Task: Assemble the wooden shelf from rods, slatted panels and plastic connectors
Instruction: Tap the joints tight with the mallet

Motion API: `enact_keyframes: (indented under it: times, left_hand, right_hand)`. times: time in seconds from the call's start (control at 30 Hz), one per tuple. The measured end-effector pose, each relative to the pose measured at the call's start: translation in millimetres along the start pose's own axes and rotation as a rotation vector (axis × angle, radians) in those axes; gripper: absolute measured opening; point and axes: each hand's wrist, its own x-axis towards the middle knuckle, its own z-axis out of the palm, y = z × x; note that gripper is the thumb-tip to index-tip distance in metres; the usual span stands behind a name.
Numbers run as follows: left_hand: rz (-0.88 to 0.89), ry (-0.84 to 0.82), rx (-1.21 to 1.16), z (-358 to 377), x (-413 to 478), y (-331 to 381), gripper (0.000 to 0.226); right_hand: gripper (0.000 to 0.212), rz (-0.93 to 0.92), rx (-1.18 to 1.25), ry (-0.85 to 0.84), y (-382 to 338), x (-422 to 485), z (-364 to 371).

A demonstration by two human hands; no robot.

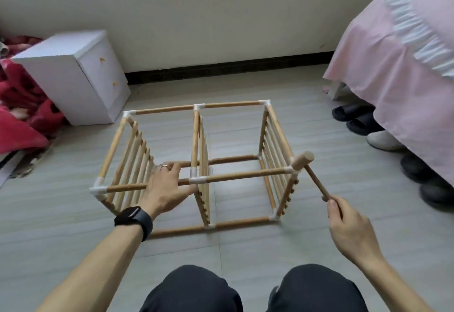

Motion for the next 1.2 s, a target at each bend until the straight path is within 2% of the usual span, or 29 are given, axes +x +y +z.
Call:
enact_keyframes:
  times: [0.1, 0.17, 0.23, 0.27, 0.37, 0.47, 0.53, 0.63, 0.67, 0.77, 0.83, 0.87, 0.9, 1.0, 1.03, 1.13, 1.2]
  left_hand:
    - [0.231, -0.007, 0.106, 11, 12, 52, 0.078]
    - [0.315, -0.082, 0.176, 25, 19, 86, 0.065]
    - [0.285, -0.116, 0.209, 37, 26, 105, 0.037]
    - [0.244, -0.104, 0.219, 41, 29, 111, 0.031]
    - [0.143, -0.045, 0.277, 49, 39, 115, 0.030]
    - [0.095, -0.029, 0.306, 53, 43, 117, 0.031]
    - [0.098, -0.023, 0.304, 54, 45, 117, 0.032]
    - [0.097, -0.028, 0.297, 54, 45, 116, 0.032]
    - [0.096, -0.029, 0.296, 54, 45, 116, 0.032]
    - [0.094, -0.028, 0.285, 53, 44, 117, 0.031]
    - [0.093, -0.032, 0.285, 53, 44, 117, 0.029]
    - [0.091, -0.036, 0.285, 52, 43, 117, 0.029]
    - [0.091, -0.044, 0.284, 51, 43, 118, 0.028]
    - [0.083, -0.064, 0.275, 49, 42, 119, 0.027]
    - [0.080, -0.072, 0.278, 48, 41, 120, 0.027]
    - [0.085, -0.085, 0.276, 46, 38, 120, 0.027]
    - [0.100, -0.100, 0.261, 44, 33, 118, 0.028]
  right_hand:
    - [0.020, -0.051, -0.129, -0.050, 10, 10, -8]
    - [0.021, -0.065, -0.226, -0.084, 14, 16, -13]
    - [0.024, -0.070, -0.278, -0.095, 15, 21, -19]
    - [0.026, -0.072, -0.310, -0.094, 13, 24, -23]
    - [0.029, -0.116, -0.381, -0.001, 10, 34, -32]
    - [0.021, -0.254, -0.208, 0.253, 1, 37, -36]
    - [0.022, -0.338, -0.133, 0.320, -1, 37, -33]
    - [0.025, -0.304, -0.380, 0.082, 7, 40, -23]
    - [0.022, -0.314, -0.368, 0.086, 8, 41, -21]
    - [0.022, -0.421, -0.185, 0.258, 2, 42, -23]
    - [0.027, -0.389, -0.292, 0.153, 4, 46, -21]
    - [0.027, -0.337, -0.359, 0.059, 7, 47, -20]
    - [0.024, -0.304, -0.360, 0.038, 8, 46, -20]
    - [0.021, -0.380, -0.179, 0.258, 7, 38, -24]
    - [0.024, -0.382, -0.184, 0.246, 6, 35, -24]
    - [0.025, -0.288, -0.378, -0.022, 9, 32, -19]
    - [0.018, -0.275, -0.296, 0.031, 3, 32, -23]
